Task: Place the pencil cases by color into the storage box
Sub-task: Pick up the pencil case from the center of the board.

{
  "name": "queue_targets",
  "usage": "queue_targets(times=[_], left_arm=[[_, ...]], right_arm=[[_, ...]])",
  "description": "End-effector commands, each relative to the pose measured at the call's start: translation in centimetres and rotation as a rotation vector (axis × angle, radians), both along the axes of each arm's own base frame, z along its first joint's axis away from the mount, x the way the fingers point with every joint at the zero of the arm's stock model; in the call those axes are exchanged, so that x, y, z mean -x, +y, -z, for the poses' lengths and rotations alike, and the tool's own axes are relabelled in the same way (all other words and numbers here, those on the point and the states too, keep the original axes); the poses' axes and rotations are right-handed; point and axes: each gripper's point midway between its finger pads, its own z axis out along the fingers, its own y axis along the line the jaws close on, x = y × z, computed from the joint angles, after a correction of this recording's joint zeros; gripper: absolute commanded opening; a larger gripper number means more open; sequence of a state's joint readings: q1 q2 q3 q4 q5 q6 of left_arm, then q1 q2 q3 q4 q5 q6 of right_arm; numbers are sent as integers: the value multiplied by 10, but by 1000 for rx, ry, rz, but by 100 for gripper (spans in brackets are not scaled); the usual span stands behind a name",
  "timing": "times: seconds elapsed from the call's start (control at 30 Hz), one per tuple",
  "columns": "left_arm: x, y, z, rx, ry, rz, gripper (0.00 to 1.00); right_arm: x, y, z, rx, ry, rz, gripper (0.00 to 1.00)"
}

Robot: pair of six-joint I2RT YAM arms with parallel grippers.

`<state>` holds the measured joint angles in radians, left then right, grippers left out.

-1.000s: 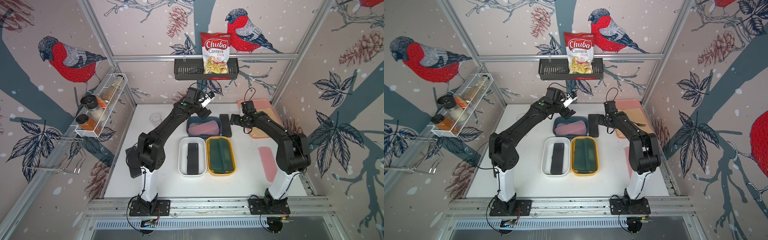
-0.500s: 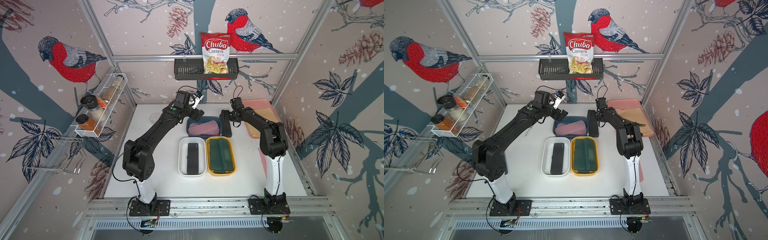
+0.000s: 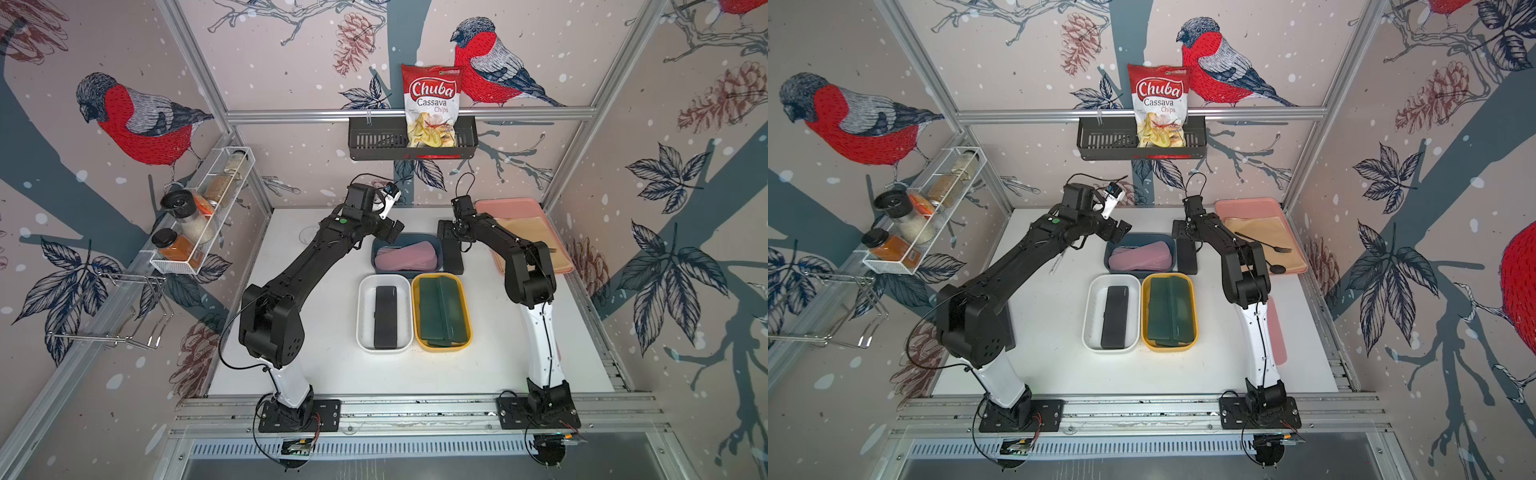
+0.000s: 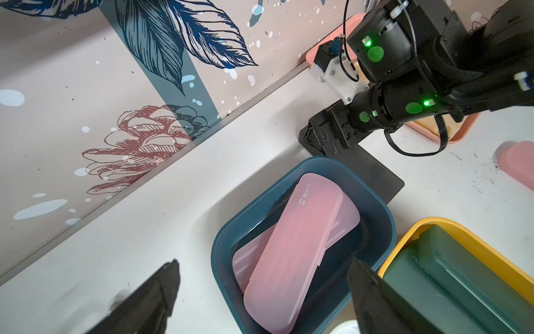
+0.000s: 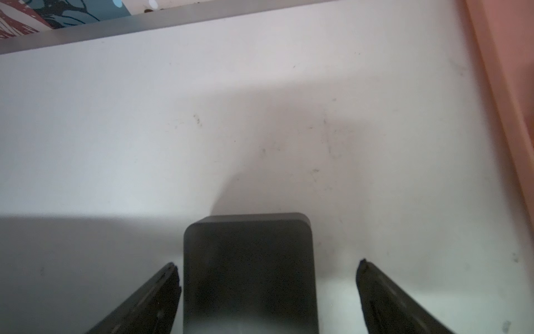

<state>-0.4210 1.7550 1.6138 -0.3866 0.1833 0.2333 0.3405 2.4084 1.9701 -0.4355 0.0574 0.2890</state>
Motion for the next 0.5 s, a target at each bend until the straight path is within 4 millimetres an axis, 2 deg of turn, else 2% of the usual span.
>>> queue_targets(times=[0.0, 0.13, 0.23, 0.47], left_arm=[[-3, 2, -8, 13, -23, -7, 94], [-3, 3, -8, 9, -21, -7, 94], [-3, 2, -8, 11, -18, -7, 94], [-1, 3, -5, 17, -4, -14, 94]], right_arm=[[7, 2, 14, 29, 44, -2, 98], [6, 2, 22, 33, 63, 5, 98], [9, -5, 26, 58, 82, 28, 98], [34, -20, 27, 118, 130, 40, 97]])
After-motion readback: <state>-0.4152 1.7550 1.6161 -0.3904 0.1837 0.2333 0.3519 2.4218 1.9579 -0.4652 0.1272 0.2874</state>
